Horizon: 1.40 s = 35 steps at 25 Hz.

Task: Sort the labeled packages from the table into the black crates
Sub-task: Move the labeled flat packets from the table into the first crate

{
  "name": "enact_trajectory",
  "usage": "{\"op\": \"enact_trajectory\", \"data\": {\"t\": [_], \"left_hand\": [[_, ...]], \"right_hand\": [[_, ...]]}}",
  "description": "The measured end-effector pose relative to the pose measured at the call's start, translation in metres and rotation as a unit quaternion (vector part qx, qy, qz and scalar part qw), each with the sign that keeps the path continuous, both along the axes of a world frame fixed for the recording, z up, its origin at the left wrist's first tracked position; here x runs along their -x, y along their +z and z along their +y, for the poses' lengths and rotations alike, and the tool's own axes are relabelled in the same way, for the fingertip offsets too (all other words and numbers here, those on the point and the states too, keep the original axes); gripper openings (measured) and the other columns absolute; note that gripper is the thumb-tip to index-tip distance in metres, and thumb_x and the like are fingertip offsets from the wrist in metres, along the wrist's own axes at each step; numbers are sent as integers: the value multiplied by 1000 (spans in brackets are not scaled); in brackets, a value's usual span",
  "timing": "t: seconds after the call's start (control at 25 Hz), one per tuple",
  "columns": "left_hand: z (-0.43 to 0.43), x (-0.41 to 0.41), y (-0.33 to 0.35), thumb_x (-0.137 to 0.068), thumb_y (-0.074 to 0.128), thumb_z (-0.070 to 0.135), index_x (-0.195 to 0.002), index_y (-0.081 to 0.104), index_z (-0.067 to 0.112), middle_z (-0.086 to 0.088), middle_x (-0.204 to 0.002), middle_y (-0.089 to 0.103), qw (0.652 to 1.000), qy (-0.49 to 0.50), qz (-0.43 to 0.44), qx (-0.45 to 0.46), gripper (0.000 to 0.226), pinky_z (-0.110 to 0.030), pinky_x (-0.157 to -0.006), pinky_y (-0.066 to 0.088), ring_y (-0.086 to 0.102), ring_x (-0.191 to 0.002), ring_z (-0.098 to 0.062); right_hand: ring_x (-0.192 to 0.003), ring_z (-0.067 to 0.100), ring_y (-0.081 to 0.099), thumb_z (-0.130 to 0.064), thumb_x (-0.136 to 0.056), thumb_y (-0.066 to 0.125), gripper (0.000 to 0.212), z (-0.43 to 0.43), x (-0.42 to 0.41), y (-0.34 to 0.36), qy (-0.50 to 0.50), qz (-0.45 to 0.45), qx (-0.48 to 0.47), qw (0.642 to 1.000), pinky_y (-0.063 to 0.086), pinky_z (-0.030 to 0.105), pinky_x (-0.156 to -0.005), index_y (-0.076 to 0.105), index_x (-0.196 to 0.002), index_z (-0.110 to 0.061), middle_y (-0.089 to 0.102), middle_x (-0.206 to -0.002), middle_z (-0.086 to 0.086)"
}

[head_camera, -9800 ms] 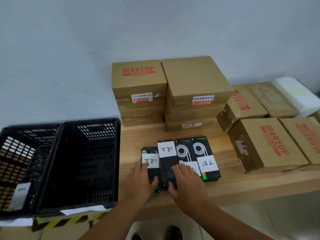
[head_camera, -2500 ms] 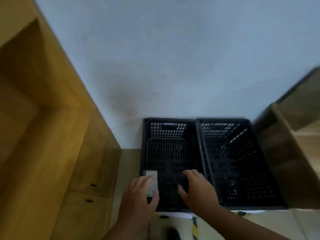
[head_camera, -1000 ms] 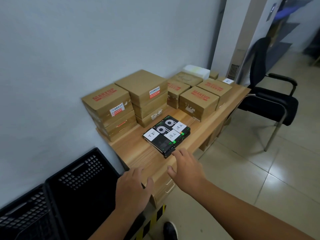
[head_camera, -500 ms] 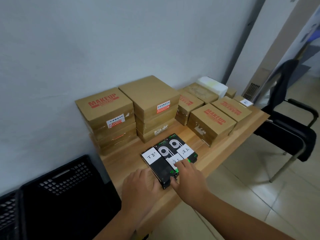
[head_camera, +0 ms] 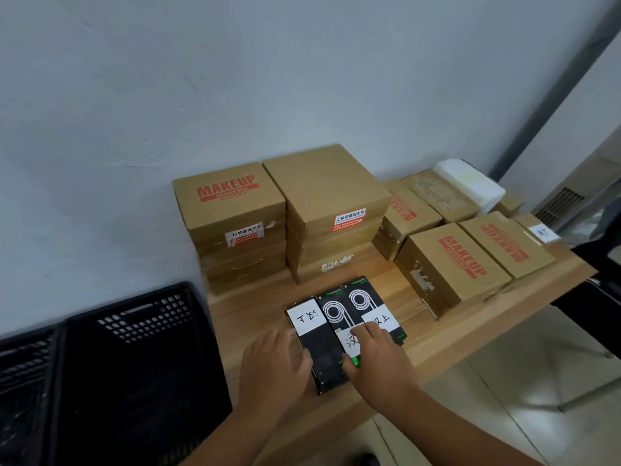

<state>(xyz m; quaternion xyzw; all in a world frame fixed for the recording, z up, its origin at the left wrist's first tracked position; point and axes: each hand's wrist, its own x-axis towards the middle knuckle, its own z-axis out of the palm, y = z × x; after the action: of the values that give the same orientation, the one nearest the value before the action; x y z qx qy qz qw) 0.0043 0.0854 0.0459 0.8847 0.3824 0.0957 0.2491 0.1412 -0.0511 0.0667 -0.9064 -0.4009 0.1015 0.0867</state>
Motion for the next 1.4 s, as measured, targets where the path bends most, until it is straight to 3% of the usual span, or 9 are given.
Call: {"op": "enact_trajectory", "data": {"t": [0.2,0.6,0.84,1.12,1.4], "left_hand": [[-12,-30,-5,-96,50,54,-137,55,33,17,-128,58,999,47,25,1,46,-26,-106,36,51,-122,-7],[-51,-93,-27,-95,47,58,-143,48,27,8,-139,49,984,137,116,-3,58,-32,-100,42,51,-122,-16],[-59,-113,-61,-96,51,54,-157,26,17,-4,-161,24,976,153,143,54,76,-36,-104,46,42,-136,-25],[-59,-124,-80,-95,54,55,-161,8,11,-8,-167,6,968,166,176,70,91,-36,-110,41,31,-143,-27],[-63,-119,-90,-88,51,77,-161,1,2,-10,-167,1,967,175,171,67,116,-34,-113,41,32,-145,-25]], "right_hand": [[-123,11,49,-47,-97,53,46,-3,-40,-8,53,26,-7,998,48,28,-97,45,-138,-28,49,-135,-9],[-121,12,48,-45,-98,51,41,-10,-106,-32,165,51,-12,985,48,29,-96,47,-133,-25,48,-134,-7],[-119,10,48,-44,-96,52,40,-21,-116,-58,168,63,-6,984,48,25,-92,49,-133,-26,49,-132,-9],[-117,9,52,-43,-94,56,38,-36,-122,-68,151,75,15,986,49,25,-94,51,-129,-28,51,-130,-10],[-113,10,55,-42,-94,58,36,-38,-122,-69,128,69,8,989,51,25,-92,54,-127,-25,53,-126,-9]]}}
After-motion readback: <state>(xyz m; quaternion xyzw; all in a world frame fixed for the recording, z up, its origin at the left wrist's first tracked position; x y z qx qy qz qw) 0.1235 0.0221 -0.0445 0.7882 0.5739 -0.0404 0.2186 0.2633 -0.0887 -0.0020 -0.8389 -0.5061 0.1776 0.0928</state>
